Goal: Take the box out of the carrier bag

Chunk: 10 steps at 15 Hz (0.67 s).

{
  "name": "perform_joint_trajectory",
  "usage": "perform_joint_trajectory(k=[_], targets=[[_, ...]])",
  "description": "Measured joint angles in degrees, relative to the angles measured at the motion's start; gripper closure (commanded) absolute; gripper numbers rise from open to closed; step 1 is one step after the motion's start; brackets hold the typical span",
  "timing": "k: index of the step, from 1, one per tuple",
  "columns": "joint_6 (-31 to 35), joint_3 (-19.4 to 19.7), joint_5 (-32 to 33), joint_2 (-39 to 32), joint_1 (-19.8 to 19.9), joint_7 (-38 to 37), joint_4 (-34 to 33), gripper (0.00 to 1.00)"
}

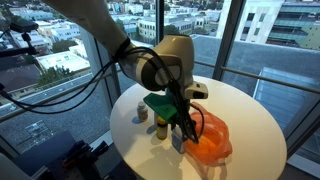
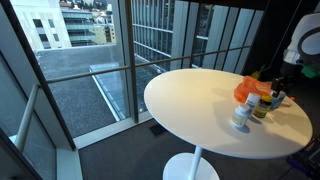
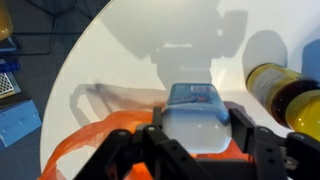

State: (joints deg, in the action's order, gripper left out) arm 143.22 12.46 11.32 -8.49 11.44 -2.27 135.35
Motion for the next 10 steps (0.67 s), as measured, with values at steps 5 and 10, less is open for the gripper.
perform_joint_trajectory(k=[5,10], targets=[[1.92,-0.01,0.0,-1.17,0.0,0.0,-0.01,0.08],[2.01,0.0,0.0,-1.42,0.0,0.0,-0.21,0.0]])
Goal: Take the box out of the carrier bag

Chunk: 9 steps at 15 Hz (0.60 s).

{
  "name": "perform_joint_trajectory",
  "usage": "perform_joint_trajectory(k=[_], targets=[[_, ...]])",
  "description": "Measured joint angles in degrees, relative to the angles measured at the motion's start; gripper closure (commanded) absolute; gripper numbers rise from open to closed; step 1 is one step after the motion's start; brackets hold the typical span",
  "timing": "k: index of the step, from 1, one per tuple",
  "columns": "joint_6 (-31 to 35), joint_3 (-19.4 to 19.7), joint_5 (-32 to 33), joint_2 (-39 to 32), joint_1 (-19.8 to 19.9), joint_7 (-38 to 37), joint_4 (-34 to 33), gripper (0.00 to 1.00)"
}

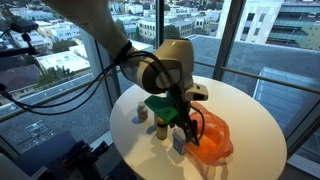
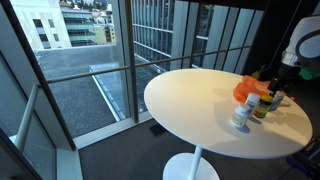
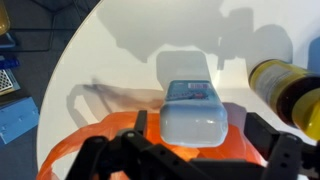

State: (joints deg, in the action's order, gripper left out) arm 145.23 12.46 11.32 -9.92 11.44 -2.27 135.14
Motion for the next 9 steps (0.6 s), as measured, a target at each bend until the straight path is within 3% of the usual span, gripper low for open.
perform_joint_trajectory(k=[9], targets=[[-1.08,0.0,-2.19,4.1,0.01,0.0,-1.04,0.0]])
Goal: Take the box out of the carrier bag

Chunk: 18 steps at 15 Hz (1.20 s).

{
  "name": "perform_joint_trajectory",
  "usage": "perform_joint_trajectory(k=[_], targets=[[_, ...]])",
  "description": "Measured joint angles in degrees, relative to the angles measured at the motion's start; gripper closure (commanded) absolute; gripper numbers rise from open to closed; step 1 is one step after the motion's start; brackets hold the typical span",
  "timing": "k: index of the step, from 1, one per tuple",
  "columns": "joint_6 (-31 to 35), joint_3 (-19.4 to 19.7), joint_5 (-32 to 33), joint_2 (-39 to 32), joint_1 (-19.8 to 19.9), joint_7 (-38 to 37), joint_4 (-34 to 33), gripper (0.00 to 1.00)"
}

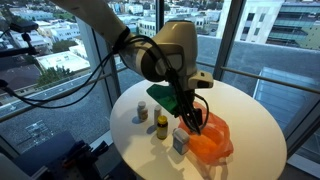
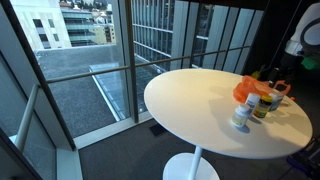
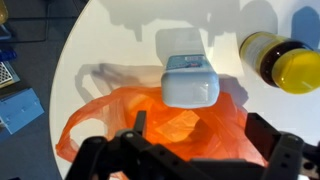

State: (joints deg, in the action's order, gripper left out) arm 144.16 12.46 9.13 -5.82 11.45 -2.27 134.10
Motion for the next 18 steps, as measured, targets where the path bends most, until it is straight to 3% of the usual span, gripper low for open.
perform_joint_trajectory(k=[10,18], targets=[[-18.69,-1.07,-3.31,6.0,-0.57,-0.04,-7.96,0.0],[-32.98,-1.38,-3.28,12.61,-0.97,3.84,-9.51,0.0]])
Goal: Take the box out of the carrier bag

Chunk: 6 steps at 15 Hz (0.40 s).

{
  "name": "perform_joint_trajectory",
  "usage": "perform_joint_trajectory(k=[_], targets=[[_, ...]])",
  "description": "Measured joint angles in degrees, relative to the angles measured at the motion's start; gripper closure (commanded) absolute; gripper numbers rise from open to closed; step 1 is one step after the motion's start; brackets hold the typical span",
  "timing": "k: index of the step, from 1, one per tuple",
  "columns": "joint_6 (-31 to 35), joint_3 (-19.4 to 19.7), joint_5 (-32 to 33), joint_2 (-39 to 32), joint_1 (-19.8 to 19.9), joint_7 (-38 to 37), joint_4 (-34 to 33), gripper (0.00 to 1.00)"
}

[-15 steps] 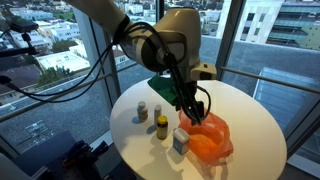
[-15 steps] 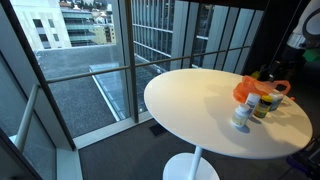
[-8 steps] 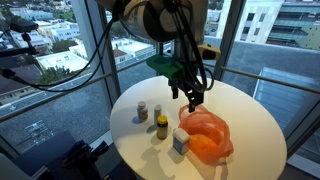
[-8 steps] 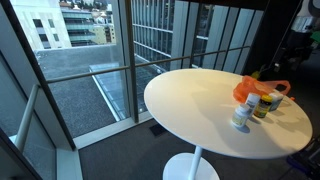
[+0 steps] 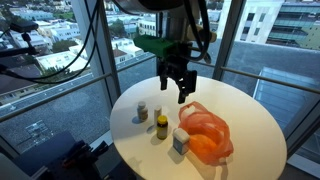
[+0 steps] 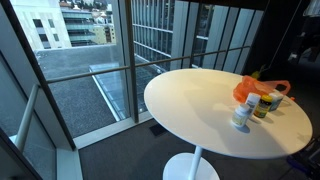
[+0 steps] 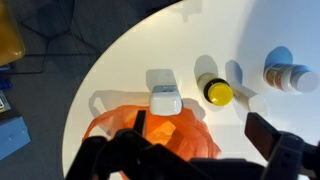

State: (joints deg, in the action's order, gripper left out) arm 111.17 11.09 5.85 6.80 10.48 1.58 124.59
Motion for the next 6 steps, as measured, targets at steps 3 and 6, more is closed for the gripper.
perform_joint_trajectory(k=[3,6], targets=[[-2.2,0.0,0.02,2.43,0.0,1.17,0.0,0.0],[-2.33,0.0,0.02,2.96,0.0,1.19,0.07,0.0]])
